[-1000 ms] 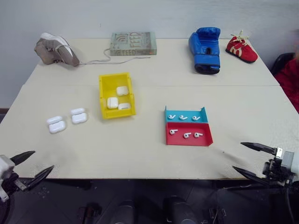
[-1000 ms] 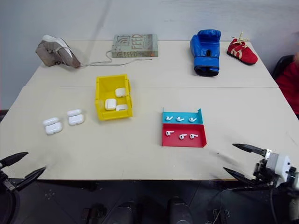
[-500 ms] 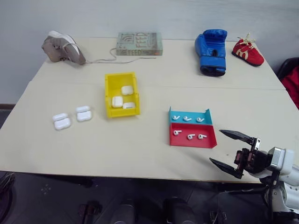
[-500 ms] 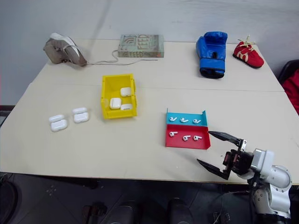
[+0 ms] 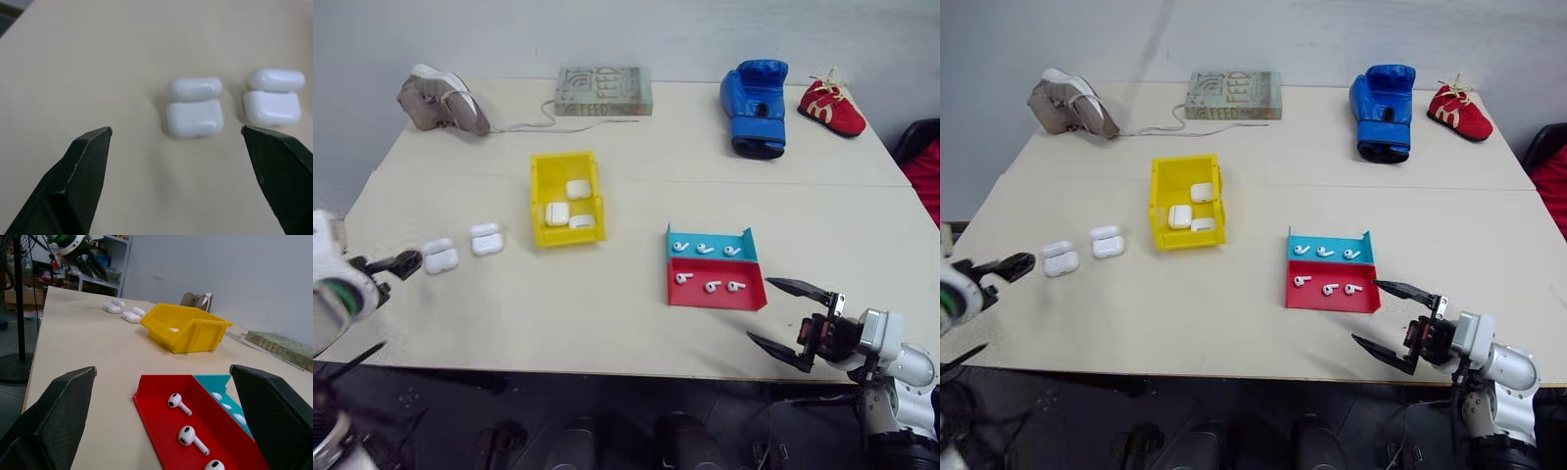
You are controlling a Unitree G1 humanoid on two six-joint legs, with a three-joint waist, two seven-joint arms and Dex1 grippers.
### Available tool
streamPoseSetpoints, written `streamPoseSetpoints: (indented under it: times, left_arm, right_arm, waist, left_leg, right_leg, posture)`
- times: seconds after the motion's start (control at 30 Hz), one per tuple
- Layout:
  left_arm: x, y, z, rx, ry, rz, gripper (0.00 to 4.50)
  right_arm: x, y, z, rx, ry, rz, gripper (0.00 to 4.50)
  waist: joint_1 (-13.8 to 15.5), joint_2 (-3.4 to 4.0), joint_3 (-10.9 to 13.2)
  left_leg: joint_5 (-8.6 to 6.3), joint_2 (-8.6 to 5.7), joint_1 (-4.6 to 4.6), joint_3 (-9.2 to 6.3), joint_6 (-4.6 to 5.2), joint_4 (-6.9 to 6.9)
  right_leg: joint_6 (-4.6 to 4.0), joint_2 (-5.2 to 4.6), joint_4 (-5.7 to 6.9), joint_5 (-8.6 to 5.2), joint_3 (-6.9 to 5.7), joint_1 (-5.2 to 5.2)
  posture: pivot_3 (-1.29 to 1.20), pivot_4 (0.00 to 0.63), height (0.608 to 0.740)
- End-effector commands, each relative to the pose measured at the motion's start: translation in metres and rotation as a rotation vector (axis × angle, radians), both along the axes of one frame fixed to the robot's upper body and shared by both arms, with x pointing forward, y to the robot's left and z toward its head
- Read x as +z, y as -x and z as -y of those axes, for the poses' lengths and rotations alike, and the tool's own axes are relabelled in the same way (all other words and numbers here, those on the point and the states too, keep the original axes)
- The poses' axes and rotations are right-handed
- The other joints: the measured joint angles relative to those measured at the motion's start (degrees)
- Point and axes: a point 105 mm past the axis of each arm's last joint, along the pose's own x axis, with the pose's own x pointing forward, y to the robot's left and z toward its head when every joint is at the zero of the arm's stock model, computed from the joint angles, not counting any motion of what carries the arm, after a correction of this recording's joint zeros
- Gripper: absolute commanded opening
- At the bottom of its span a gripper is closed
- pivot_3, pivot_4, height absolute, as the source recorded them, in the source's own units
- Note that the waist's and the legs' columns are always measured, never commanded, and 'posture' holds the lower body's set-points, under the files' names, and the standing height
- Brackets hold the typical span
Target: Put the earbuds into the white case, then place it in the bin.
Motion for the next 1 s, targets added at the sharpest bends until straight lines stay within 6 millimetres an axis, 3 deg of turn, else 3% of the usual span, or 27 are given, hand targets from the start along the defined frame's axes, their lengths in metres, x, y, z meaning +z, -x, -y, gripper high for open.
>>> streamPoseSetpoints:
  times: [0.03, 0.67, 1.0]
  left_arm:
    - [-0.005, -0.011, 0.001, 0.09, -0.031, -0.046, 4.45]
    - [-0.05, -0.045, 0.005, 0.215, 0.007, -0.129, 4.45]
    - [-0.054, -0.053, 0.015, 0.247, 0.047, -0.104, 4.45]
  right_arm:
    - [0.001, 0.003, 0.004, -0.012, 0.0, 0.034, 4.5]
    - [0.009, 0.019, 0.002, -0.041, -0.006, 0.051, 4.5]
    - [0.019, 0.017, -0.004, -0.057, -0.007, 0.051, 4.5]
  waist:
    - [0.1, 0.0, 0.0]
    - [0.4, -0.06, 0.0]
    - [1.1, -0.07, 0.0]
  left_leg:
    - [0.0, 0.0, -0.01, -0.01, -0.02, 0.01]
    - [0.11, 0.02, -0.21, 0.04, -0.25, 0.09]
    - [0.13, 0.02, -0.21, 0.02, -0.28, 0.21]
  right_leg:
    - [0.0, 0.01, 0.01, 0.0, -0.01, -0.02]
    - [0.0, 0.07, 0.08, 0.0, 0.04, -0.4]
    - [0.0, 0.07, 0.14, 0.0, 0.03, -0.36]
  posture:
    - [0.0, 0.15, 0.74]
    - [0.0, 0.15, 0.74]
    - [0.0, 0.15, 0.74]
